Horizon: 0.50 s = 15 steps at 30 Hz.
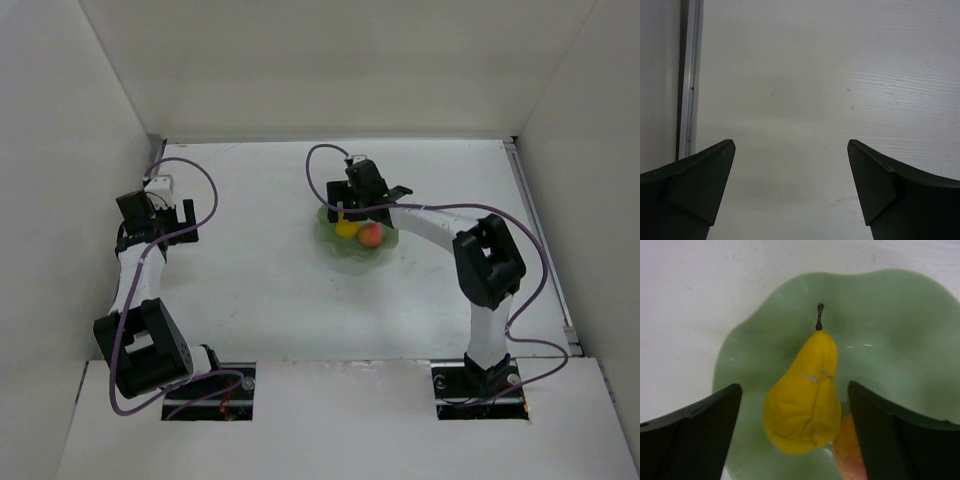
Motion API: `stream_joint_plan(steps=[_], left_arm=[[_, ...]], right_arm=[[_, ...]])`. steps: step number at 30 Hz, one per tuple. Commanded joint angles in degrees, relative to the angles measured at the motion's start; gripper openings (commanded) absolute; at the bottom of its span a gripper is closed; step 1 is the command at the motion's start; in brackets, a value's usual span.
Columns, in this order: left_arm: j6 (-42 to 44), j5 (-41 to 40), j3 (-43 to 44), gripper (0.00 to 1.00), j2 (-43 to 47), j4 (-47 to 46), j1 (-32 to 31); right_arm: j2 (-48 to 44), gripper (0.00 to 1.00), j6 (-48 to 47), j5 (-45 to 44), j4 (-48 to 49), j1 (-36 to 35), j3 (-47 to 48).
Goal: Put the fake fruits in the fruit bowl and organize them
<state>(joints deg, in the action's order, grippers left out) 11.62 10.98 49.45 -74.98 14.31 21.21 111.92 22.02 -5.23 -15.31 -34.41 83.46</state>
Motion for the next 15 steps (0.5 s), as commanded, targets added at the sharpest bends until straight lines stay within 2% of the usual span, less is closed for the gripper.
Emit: stream_joint_plan(steps=[1, 4, 9, 15], left_arm=[[0.6, 1.0, -0.6, 1.00, 2.3, -2.1, 0.0], [0.6, 0.5, -0.6, 1.00, 2.1, -2.1, -0.2], [-2.0, -0.5, 0.3, 1.00, 2.1, -2.0, -0.3], [-4.8, -1.5, 1.3, 1.00, 1.7, -1.6, 0.0]], right_arm=[[-4.2, 1.00, -1.4, 1.4, 2.2, 0.5, 2.7], [-8.5, 1.00, -1.8, 2.1, 2.7, 1.3, 1.3], [-18.2, 1.00, 0.2, 2.0, 4.7, 6.9, -3.1], [-30.5, 1.00, 5.1, 2.5, 6.1, 24.7, -15.3]])
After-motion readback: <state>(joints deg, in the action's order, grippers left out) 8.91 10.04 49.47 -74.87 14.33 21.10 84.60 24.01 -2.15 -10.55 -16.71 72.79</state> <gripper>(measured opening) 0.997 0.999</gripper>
